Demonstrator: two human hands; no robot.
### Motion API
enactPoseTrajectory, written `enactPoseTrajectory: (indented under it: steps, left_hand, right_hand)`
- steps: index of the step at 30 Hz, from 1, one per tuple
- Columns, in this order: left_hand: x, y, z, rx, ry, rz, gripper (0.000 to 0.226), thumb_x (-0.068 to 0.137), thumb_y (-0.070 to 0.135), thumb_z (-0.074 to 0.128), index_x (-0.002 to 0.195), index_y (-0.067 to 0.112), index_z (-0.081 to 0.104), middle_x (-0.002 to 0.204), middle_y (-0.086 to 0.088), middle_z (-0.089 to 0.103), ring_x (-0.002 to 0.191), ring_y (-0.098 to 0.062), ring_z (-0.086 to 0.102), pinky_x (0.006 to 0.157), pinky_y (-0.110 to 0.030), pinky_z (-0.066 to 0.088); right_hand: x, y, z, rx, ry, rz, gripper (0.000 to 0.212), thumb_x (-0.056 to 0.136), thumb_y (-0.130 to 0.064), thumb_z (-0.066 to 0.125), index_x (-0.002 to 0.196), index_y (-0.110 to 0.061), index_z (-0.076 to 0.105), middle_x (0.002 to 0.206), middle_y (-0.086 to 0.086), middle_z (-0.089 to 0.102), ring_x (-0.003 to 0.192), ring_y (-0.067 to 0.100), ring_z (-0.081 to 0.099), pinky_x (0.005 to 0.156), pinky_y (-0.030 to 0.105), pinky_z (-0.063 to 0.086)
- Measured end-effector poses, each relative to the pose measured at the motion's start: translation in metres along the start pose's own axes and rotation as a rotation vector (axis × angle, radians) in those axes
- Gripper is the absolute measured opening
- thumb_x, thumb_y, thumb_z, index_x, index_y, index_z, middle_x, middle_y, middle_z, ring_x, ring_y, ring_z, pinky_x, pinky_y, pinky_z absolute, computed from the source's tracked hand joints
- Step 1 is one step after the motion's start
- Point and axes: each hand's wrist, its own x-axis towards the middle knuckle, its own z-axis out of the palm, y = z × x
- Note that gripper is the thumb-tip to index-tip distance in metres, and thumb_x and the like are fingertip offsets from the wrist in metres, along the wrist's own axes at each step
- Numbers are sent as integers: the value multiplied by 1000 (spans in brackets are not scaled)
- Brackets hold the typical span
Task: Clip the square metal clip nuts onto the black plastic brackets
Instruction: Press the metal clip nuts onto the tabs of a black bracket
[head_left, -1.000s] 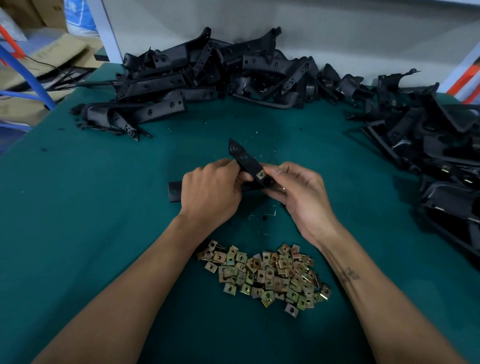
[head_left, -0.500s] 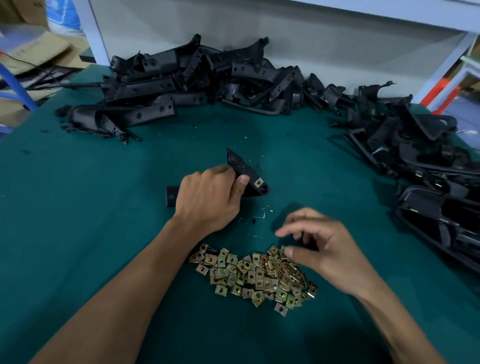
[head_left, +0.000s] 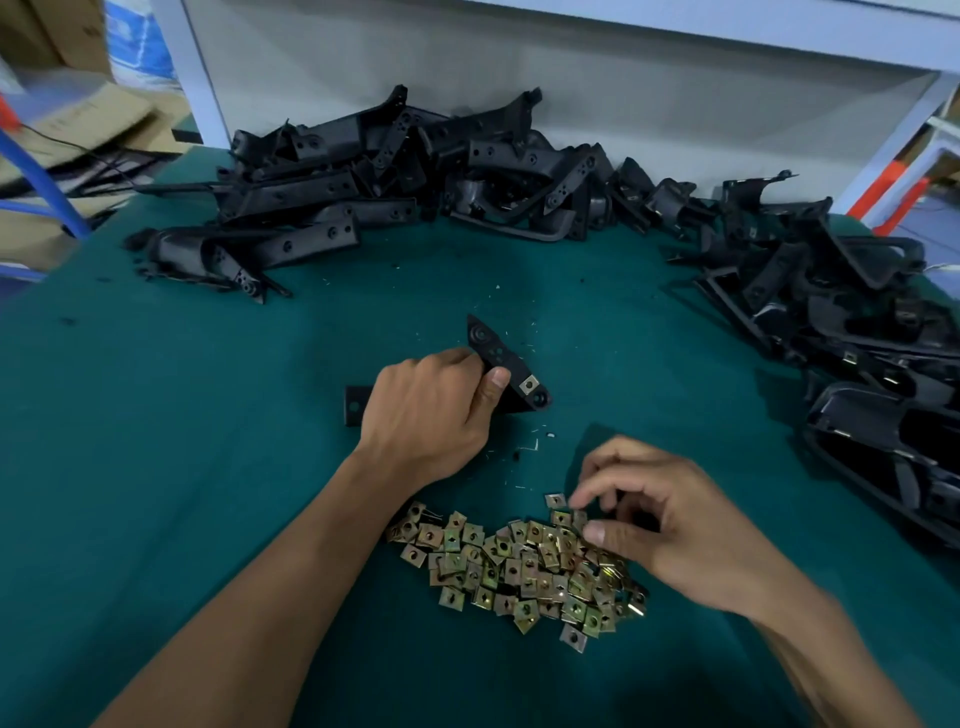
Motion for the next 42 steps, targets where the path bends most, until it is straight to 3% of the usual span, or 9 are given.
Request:
enactPoseTrajectory:
  steps: [7, 11, 15, 23, 28, 34, 37, 40, 42]
  left_hand:
    - [1, 0, 0, 3, -2, 14, 43, 103, 47, 29, 70, 21, 36, 68, 0, 56, 50, -30, 49, 47, -29, 29]
    - [0, 0, -1, 15, -8, 8, 45, 103, 48, 25, 70, 20, 38, 69, -1, 55, 51, -30, 49, 48, -30, 28]
    - [1, 1, -1, 21, -15, -7, 46, 102, 49, 23, 70, 20, 36, 67, 2, 45, 51, -30, 47, 47, -32, 32]
    - [1, 1, -2, 12, -16, -13, 46, 102, 50, 23, 70, 20, 36, 67, 6, 40, 49, -28, 44, 47, -32, 34]
    - [0, 1, -1, 20, -21, -13, 47, 102, 50, 21, 70, 20, 36, 67, 6, 41, 49, -25, 38, 47, -30, 29]
    - [1, 1, -1, -8, -17, 1, 42, 103, 48, 25, 71, 22, 35, 68, 7, 40, 49, -27, 43, 46, -30, 32]
    - [1, 1, -1, -13, -21, 3, 43, 103, 49, 24, 72, 22, 35, 68, 7, 40, 48, -24, 37, 47, -30, 29]
    - [1, 1, -1, -13, -24, 6, 44, 103, 50, 23, 72, 22, 37, 68, 4, 48, 49, -26, 44, 46, -30, 31]
    - [1, 1, -1, -26, -16, 11, 44, 103, 49, 24, 72, 21, 37, 69, 1, 52, 50, -28, 47, 45, -31, 34]
  right_hand:
    - [9, -1, 3, 7, 13, -5, 23, 85, -13, 80, 73, -29, 68, 92, -10, 58, 73, 11, 54, 64, 19, 41]
    - [8, -2, -3, -1, -32, -8, 9, 86, -26, 77, 83, -35, 73, 98, -12, 59, 83, 14, 57, 69, 21, 43]
    - [5, -3, -7, -71, -116, 1, 16, 83, -26, 82, 87, -39, 72, 108, -14, 55, 95, 11, 56, 76, 17, 44]
    - [10, -2, -2, -19, -130, -28, 20, 87, -19, 79, 75, -29, 65, 94, -7, 58, 78, 13, 54, 68, 19, 41]
    - [11, 5, -6, 242, -76, -52, 11, 90, -22, 70, 80, -25, 68, 94, 3, 68, 87, 19, 64, 74, 28, 51]
    - [30, 15, -7, 757, 166, 35, 1, 76, -10, 74, 76, -10, 73, 83, 22, 72, 67, 19, 63, 54, 21, 50]
    - [49, 14, -5, 894, 218, 69, 11, 72, -9, 76, 83, -10, 75, 81, 18, 71, 70, 20, 66, 61, 22, 56]
    - [75, 8, -2, 1060, 295, 64, 25, 82, 2, 68, 103, -5, 78, 84, 14, 70, 77, 18, 68, 72, 23, 58]
    - [93, 2, 1, 1151, 374, 89, 23, 90, 9, 60, 101, -1, 78, 85, 14, 71, 77, 16, 67, 71, 22, 58]
